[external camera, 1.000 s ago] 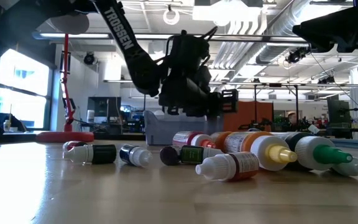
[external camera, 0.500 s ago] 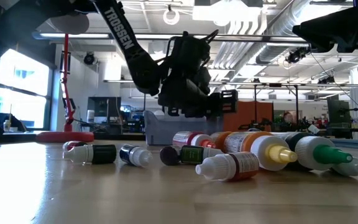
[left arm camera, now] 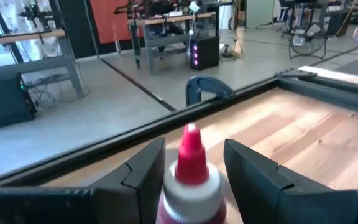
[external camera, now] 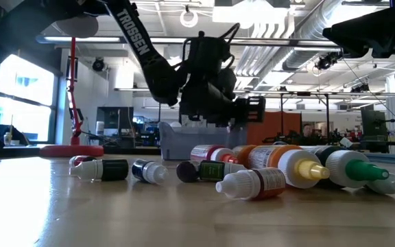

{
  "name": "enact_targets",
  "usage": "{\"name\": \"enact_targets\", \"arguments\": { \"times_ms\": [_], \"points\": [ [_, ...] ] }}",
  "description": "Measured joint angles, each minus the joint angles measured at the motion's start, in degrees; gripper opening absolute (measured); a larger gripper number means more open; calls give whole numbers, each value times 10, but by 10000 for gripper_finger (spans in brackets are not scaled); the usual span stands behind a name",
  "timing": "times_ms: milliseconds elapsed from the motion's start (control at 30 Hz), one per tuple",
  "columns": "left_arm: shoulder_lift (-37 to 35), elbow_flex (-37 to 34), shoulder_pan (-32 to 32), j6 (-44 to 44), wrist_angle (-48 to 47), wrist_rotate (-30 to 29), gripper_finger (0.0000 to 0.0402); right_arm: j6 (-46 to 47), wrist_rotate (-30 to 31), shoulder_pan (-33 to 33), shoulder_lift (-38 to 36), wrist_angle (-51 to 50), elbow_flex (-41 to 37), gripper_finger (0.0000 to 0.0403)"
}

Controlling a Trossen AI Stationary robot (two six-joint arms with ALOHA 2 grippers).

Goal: Pick & Place food coloring
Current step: Put the large red food coloring bottle into the black bin, then put the large orange food coloring bottle into the black bin

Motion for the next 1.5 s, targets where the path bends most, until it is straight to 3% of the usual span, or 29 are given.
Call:
{"name": "enact_targets", "arguments": {
  "times_ms": [167, 333, 500, 667, 900, 1133, 1333, 1400, 1433, 1500],
  "points": [
    [0, 25, -8, 98, 1, -43, 163, 0, 0, 0, 0, 0, 0, 117],
    [0, 62, -36, 256, 3, -201, 163, 0, 0, 0, 0, 0, 0, 117],
    [0, 142, -79, 557, 1, -323, 163, 0, 0, 0, 0, 0, 0, 117],
    [-31, 229, -132, 616, -103, -335, 163, 0, 0, 0, 0, 0, 0, 117],
    [-154, 250, -200, 612, -332, -338, 163, 3, -3, 0, 0, 4, 0, 117],
    [-282, 251, -271, 596, -432, -362, 163, 71, -27, 0, 0, 4, 0, 117],
    [-353, 249, -311, 487, -584, -393, 163, 125, -58, 0, 0, 4, 0, 117],
    [-369, 246, -314, 402, -692, -352, 163, 125, -59, 0, 0, 5, 0, 117],
    [-377, 246, -314, 343, -761, -303, 163, 125, -58, 0, 0, 7, 0, 117],
    [-395, 246, -308, 213, -904, -136, 163, 124, -58, 0, 0, 7, 0, 117]
  ]
}}
